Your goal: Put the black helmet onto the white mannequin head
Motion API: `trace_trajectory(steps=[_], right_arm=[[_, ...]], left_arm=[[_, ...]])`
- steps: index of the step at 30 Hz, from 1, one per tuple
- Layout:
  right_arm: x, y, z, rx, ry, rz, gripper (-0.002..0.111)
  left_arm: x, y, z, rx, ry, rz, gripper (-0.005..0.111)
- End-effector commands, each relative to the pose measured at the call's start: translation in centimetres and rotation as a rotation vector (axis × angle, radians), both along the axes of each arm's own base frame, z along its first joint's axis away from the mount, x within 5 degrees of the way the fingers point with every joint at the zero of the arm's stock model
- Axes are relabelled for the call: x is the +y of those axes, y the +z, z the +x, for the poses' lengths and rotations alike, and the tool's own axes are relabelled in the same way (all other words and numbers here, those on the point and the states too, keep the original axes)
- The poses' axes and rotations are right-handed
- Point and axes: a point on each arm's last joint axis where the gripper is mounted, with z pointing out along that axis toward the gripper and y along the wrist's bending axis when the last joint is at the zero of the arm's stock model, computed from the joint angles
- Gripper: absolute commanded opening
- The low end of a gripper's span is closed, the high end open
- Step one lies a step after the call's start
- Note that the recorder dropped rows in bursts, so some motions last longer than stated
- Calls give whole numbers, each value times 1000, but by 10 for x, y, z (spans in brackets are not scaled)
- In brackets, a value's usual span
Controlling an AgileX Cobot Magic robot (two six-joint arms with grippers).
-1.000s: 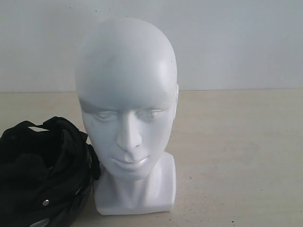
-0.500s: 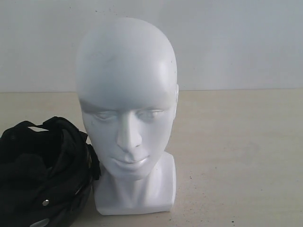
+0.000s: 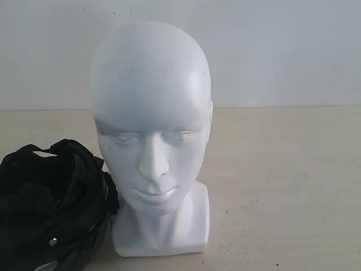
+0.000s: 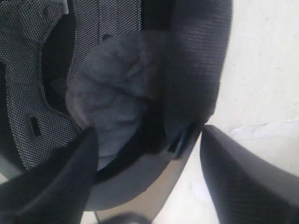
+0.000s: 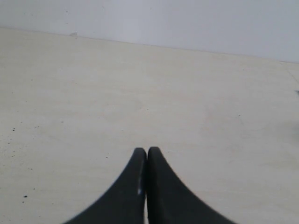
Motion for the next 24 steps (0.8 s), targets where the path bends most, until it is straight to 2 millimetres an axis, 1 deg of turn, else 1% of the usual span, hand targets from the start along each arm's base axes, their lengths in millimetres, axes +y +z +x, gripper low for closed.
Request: trace_trajectory(steps=[1, 4, 12, 17, 20, 24], right_arm=[[0, 1, 0, -15, -3, -3, 0], [0, 1, 0, -15, -3, -3, 0], [0, 1, 0, -15, -3, -3, 0], [0, 1, 0, -15, -3, -3, 0], [0, 1, 0, -15, -3, -3, 0], [0, 1, 0, -15, -3, -3, 0]], left_arm=[[-1, -2, 1, 7, 26, -10, 63], [0, -2, 1, 9, 67, -23, 68], [2, 0, -3, 4, 73, -9, 68], [-2, 0, 3, -26, 77, -49, 69], [-3, -2, 5, -13, 85, -51, 74], [-4, -5, 10, -6, 105, -58, 79]])
